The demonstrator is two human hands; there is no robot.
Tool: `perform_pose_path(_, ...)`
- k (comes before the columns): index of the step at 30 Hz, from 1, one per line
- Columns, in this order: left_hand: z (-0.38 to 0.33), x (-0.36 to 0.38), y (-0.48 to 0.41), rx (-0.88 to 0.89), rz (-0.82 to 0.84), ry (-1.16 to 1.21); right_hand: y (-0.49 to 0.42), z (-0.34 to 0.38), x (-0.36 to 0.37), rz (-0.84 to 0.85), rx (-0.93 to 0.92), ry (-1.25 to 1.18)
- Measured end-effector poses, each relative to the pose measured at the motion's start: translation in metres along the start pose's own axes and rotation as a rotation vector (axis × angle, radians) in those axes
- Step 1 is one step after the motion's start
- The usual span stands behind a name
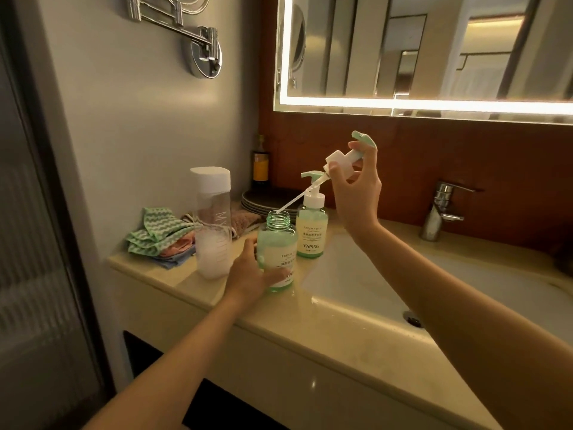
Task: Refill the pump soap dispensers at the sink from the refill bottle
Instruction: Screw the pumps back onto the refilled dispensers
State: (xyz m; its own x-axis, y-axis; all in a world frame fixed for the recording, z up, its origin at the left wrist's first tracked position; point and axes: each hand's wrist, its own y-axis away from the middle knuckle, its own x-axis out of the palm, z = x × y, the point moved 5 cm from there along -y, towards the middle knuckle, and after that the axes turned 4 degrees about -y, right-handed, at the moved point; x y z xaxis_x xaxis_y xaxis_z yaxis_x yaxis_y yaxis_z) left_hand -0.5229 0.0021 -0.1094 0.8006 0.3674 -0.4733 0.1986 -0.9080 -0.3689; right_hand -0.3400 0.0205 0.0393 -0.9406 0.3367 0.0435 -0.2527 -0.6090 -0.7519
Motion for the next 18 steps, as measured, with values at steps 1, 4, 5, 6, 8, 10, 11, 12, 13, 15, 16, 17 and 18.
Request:
perform_pose_path(1,0.000,0.000,0.000,0.002,-0.002,-0.003,0.000,0.003,-0.001,0.007,-0.017,0.005)
perform_pose_path(4,-0.001,0.000,0.001,0.010,0.001,-0.006,0.002,0.010,0.001,0.073,-0.057,0.008)
perform_pose_path(5,-0.001,0.000,0.001,0.011,0.003,-0.007,0.004,0.010,0.005,0.115,-0.067,0.011)
perform_pose_path(6,-0.001,0.001,0.001,0.011,0.005,-0.009,0.008,0.009,0.009,0.164,-0.074,0.017)
perform_pose_path(8,0.000,0.001,0.001,0.011,0.006,-0.008,0.017,0.007,0.018,0.260,-0.100,0.037)
perform_pose_path(10,0.001,0.001,0.000,0.010,0.007,-0.001,0.027,0.003,0.028,0.338,-0.110,0.069)
perform_pose_path(11,0.002,0.001,0.000,0.012,0.007,-0.001,0.032,0.001,0.032,0.376,-0.104,0.087)
perform_pose_path(12,0.002,0.001,0.000,0.015,0.007,-0.004,0.036,-0.001,0.036,0.416,-0.096,0.105)
perform_pose_path(13,0.002,0.001,0.000,0.020,0.006,-0.007,0.040,-0.004,0.041,0.461,-0.093,0.132)
perform_pose_path(15,0.002,0.001,0.000,0.027,0.009,-0.008,0.049,-0.006,0.047,0.561,-0.100,0.199)
perform_pose_path(16,0.002,0.002,-0.001,0.028,0.014,-0.005,0.052,-0.006,0.049,0.596,-0.105,0.224)
perform_pose_path(17,0.002,0.002,-0.001,0.030,0.016,-0.002,0.054,-0.006,0.050,0.612,-0.111,0.239)
perform_pose_path(18,0.003,0.002,-0.001,0.031,0.016,0.001,0.054,-0.005,0.051,0.614,-0.113,0.243)
